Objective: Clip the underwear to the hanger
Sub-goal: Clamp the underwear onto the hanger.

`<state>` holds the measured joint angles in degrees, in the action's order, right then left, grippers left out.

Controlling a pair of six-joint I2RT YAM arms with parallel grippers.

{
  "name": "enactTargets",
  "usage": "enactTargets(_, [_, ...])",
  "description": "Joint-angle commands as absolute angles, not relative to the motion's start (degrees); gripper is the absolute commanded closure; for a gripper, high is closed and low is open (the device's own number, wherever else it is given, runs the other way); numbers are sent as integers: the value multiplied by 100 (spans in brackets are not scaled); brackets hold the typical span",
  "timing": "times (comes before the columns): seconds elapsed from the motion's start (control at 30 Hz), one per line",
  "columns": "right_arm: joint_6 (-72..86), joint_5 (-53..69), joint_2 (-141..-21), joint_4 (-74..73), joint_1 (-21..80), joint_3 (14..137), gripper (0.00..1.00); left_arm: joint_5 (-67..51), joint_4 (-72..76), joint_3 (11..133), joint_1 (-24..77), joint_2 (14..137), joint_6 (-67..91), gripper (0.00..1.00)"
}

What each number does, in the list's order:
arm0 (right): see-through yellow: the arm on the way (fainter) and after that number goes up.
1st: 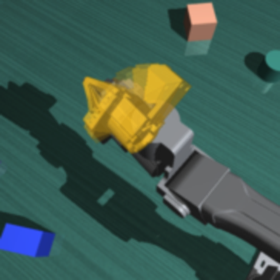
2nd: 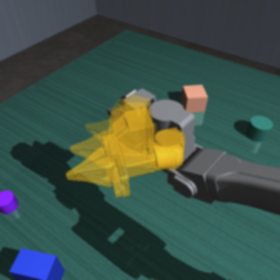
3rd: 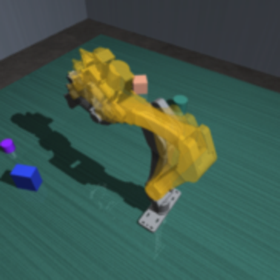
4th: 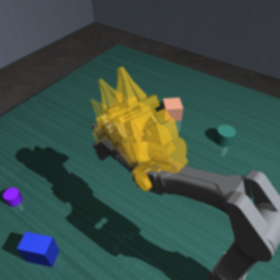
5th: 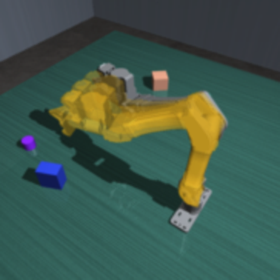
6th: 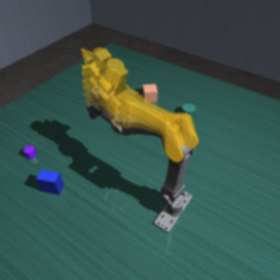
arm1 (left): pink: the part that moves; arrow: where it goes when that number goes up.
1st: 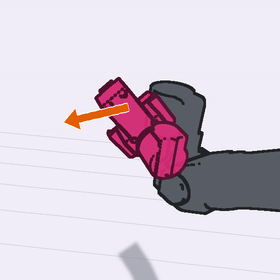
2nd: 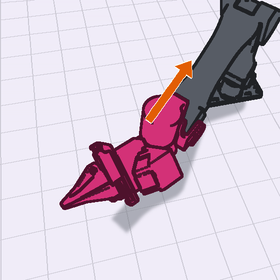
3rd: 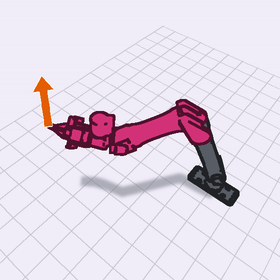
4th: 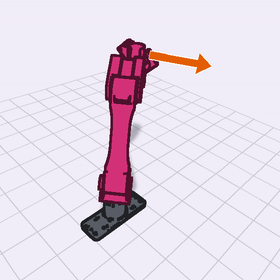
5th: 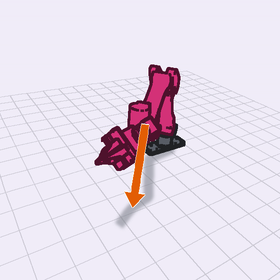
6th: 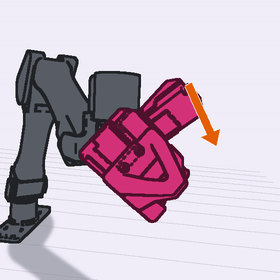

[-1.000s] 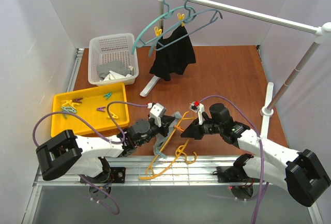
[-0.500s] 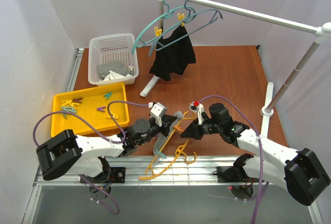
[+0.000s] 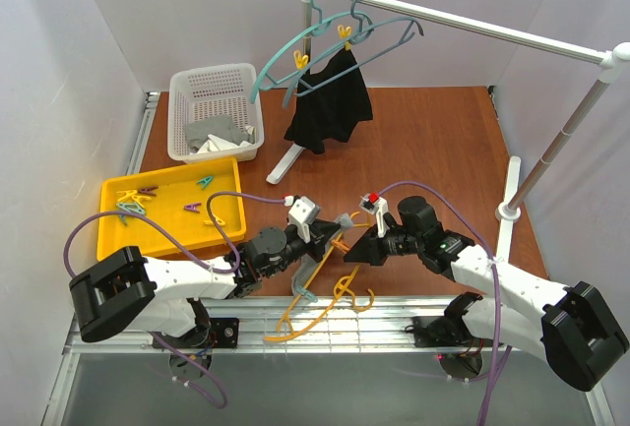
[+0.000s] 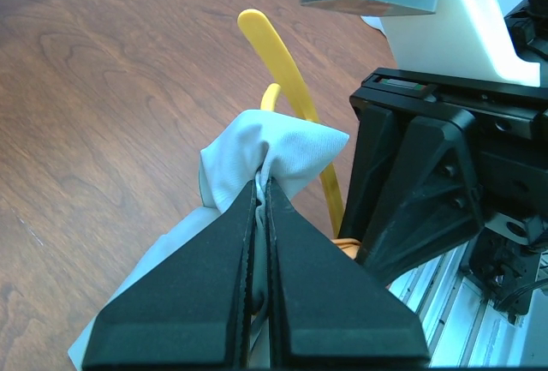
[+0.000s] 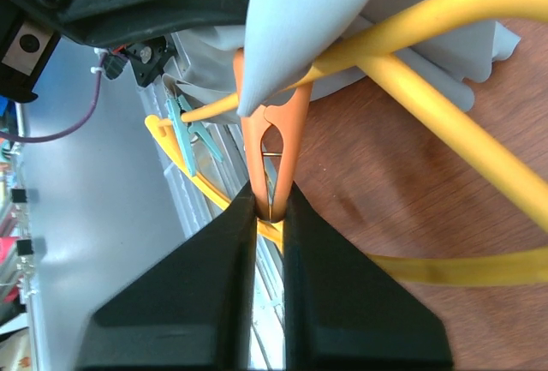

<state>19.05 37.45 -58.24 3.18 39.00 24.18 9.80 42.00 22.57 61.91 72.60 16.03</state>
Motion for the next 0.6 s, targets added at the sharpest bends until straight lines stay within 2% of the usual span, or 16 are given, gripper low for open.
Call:
enactTargets(0.0, [1846,3718,-5774,527,3894,2496,90,940,4113,2391,6223,7225,1652,98])
enactTargets(0.03, [1854,3709,-5774,519,3894,2496,84,949,4113,2373,6231,7216,1652,98])
enactTargets(0.07, [1854,3683,-5766,510,3894,2496,69,958,4113,2382,6231,7207,1652,98])
enactTargets(0.23, [1863,3560,-5590,352,3902,2522,47,1150,4043,2338,6223,7172,1608,98])
enactTargets(0.3, [1854,3525,-5476,308,3902,2505,33,1274,3982,2347,6223,7172,1582,98])
enactTargets(0.4, [1854,3428,-5327,220,3894,2487,30,1450,3911,2347,6231,7216,1529,97])
enactTargets(0.43, [1854,3419,-5291,211,3902,2470,24,1485,3920,2355,6231,7277,1512,97])
enactTargets(0.47, [1854,3384,-5256,167,3894,2470,23,1598,3903,2355,6231,7312,1512,96])
enactTargets(0.53, [1846,3305,-5151,123,3894,2479,17,1713,3859,2356,6231,7409,1494,89])
enactTargets(0.57, [1828,3218,-5124,80,3894,2487,16,1792,3832,2382,6231,7453,1468,83])
